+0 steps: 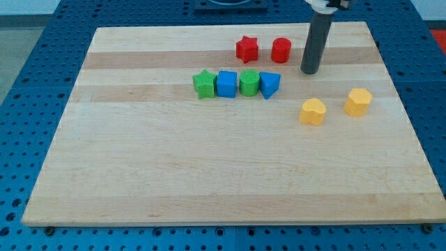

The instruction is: Slide the red star long with red circle closer to top right

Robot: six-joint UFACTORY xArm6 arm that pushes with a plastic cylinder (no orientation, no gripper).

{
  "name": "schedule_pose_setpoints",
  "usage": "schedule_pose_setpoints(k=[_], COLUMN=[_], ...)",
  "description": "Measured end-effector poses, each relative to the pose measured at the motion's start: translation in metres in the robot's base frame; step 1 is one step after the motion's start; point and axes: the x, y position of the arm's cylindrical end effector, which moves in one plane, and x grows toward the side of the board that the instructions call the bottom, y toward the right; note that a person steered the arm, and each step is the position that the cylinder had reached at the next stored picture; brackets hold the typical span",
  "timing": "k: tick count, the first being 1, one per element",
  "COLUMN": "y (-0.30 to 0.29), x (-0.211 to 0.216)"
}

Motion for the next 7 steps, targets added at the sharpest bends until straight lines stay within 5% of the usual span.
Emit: schedule_pose_setpoints(k=[4,7], y=[-0.119,-0.163], x=[-0.006,-0.062])
